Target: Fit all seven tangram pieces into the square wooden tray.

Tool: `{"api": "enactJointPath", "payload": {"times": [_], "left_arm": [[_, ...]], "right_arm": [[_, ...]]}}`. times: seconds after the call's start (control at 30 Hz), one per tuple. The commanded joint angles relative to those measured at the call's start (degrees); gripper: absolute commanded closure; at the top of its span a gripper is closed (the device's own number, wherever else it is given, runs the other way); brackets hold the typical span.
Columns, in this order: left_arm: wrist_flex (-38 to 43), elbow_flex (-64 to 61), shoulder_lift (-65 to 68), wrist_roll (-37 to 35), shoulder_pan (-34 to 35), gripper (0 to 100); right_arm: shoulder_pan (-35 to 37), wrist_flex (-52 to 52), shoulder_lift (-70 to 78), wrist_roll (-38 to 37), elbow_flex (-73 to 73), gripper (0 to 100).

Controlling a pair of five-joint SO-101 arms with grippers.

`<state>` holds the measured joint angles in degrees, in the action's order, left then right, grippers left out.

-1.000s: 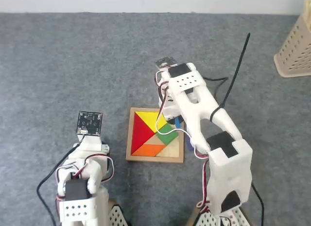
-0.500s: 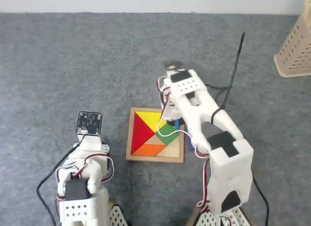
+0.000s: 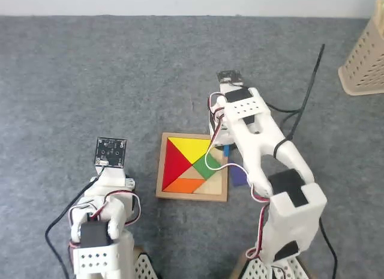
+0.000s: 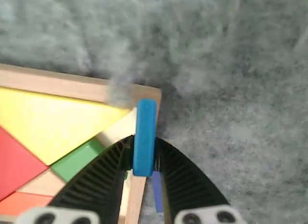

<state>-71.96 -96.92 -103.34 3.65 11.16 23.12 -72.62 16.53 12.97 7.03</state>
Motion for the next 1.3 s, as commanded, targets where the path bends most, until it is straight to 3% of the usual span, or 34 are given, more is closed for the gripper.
{"api": "enactJointPath", "payload": {"times": [0.0,0.33,0.6,0.77,1.27], "left_arm": [[-0.4,0.4,-1.1,0.3,0.0,99],[-0.4,0.4,-1.1,0.3,0.0,99],[-0.4,0.4,-1.1,0.3,0.0,99],[-0.4,0.4,-1.1,0.3,0.0,99],[-0.4,0.4,-1.1,0.3,0.0,99]], "right_arm": [[-0.6,-0.5,-4.2,-1.4,0.4,99.1],[-0.4,0.0,-1.5,-2.5,0.9,98.9],[5.1,-1.3,-1.1,-4.7,0.8,98.7],[5.1,-1.5,-1.1,-4.7,0.8,91.5],[5.6,-1.5,-1.6,-4.7,0.7,91.5]]}}
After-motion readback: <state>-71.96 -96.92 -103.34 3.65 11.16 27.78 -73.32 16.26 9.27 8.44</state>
